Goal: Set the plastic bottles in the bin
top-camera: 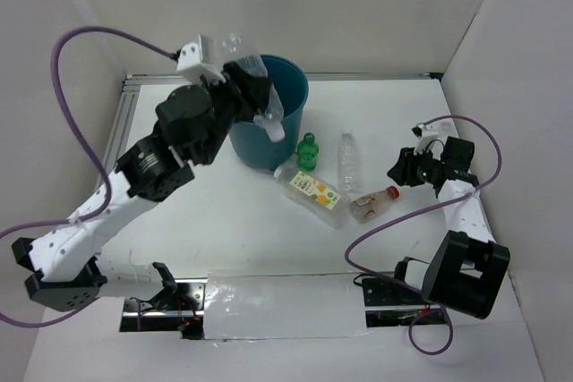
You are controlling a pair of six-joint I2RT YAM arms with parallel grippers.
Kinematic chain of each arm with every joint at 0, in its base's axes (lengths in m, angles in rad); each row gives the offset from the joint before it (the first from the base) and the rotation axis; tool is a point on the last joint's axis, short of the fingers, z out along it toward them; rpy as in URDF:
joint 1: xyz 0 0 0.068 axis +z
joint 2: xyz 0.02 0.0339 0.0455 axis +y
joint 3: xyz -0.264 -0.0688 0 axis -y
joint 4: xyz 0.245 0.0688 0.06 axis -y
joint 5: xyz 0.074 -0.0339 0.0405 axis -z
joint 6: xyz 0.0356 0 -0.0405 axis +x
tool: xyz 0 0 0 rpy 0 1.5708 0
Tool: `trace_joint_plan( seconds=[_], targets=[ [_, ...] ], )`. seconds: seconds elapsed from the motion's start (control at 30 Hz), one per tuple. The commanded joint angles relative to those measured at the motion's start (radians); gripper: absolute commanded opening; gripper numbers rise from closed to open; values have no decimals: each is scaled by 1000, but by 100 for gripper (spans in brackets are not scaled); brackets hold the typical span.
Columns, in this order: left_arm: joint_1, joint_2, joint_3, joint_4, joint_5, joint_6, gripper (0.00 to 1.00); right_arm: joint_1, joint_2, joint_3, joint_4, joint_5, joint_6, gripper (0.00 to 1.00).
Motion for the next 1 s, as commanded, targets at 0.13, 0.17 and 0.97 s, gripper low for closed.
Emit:
trace_joint_plan(
  seconds=[0.13,0.17,0.97],
  targets=[
    [221,329,211,237,-236,182,5,-5,-29,62,-7,46,-1,53],
    [244,368,245,203,-236,142,5,-5,-29,74,-7,72,40,55],
    [91,182,-15,258,88,386,100,-24,429,376,147,694,322,90]
  ],
)
